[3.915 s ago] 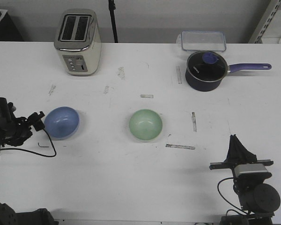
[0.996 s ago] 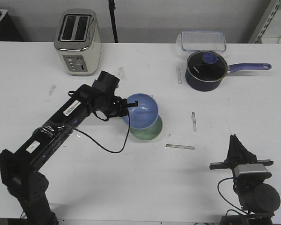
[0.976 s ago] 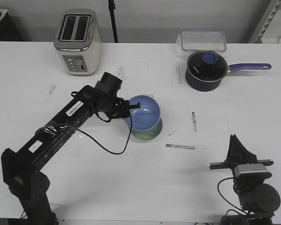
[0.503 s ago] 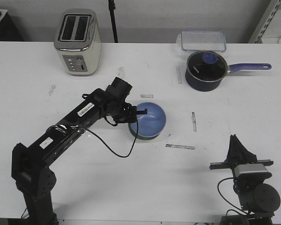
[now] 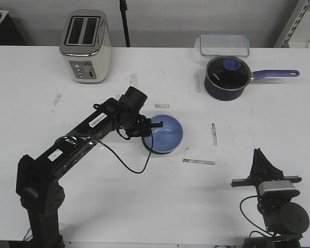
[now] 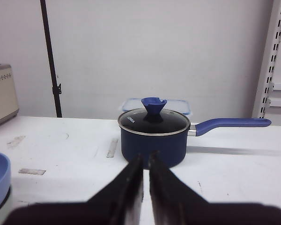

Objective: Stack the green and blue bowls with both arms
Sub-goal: 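Lower the blue bowl into the green bowl and open the left gripper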

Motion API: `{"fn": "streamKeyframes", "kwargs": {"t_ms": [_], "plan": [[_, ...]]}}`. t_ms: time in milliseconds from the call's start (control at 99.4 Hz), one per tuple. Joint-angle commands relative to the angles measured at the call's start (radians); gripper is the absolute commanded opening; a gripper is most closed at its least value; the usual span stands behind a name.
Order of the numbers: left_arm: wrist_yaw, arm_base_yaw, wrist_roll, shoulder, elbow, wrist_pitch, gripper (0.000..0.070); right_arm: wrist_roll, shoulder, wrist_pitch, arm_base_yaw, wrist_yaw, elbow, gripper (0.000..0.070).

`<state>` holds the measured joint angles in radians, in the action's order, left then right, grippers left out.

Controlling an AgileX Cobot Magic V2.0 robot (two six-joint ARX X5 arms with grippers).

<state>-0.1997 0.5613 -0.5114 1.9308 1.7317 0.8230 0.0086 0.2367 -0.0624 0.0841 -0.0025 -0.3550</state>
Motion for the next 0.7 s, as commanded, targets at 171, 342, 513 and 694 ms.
{"fn": "streamKeyframes", "kwargs": {"t_ms": [171,342,513,694], "plan": [[0.001,0.016,0.006,0.018,0.027,0.006,0.0135,0.016,-0.002,0.015,0.002,0.002,-0.004,0.0015],[0.0,0.024,0.005,0.008,0.027,0.019,0.0223,0.016,-0.002,0.015,0.002,0.002,-0.004,0.0015],[0.001,0.026,0.005,-0.032,0.027,0.013,0.025,0.016,-0.002,0.015,0.002,0.002,-0.004,0.0015],[0.001,0.026,0.005,-0.072,0.027,0.032,0.0344,0.016,-0.002,0.015,0.002,0.002,-0.004,0.0015]]}}
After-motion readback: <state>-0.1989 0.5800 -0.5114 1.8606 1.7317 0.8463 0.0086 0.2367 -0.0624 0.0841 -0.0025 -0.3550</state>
